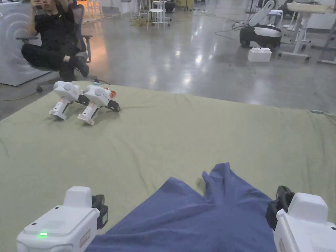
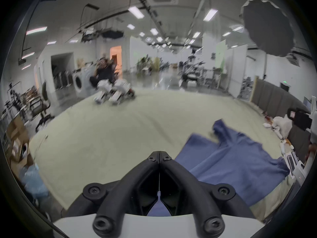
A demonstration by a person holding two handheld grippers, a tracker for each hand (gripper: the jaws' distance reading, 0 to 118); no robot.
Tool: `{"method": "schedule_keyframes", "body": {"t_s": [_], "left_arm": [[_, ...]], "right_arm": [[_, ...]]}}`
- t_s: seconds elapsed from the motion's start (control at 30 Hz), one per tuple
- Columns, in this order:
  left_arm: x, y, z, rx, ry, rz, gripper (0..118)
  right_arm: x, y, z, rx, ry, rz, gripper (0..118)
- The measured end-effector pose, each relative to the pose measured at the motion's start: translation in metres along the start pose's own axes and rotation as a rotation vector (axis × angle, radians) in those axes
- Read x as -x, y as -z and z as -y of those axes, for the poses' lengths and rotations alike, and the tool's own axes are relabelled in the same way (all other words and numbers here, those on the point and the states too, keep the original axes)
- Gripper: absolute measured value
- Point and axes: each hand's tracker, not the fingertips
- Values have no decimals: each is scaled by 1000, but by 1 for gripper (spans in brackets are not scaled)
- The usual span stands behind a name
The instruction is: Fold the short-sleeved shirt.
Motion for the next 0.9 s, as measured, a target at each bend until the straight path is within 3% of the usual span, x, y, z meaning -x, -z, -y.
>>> {"method": "schedule_keyframes", "body": {"t_s": [0.23,0.33,0.4,0.43,0.5,0.7,0.77,0.9], "left_arm": [[79,27,18,182,-228,-45,3],[85,36,18,266,-266,-53,21],[78,34,18,317,-290,-54,43],[77,37,20,328,-290,-57,59],[75,46,27,398,-285,-89,71],[70,69,47,453,-249,-138,70],[60,67,43,441,-205,-171,64],[29,51,37,415,-99,-130,20]], "right_arm": [[14,15,15,72,-17,-47,0],[18,19,19,97,-25,-61,0],[19,20,22,109,-31,-62,0],[19,21,23,116,-34,-61,0],[18,23,27,130,-39,-59,0],[13,29,35,177,-46,-48,0],[12,31,37,186,-50,-42,0],[5,45,42,221,-50,-43,0]]}}
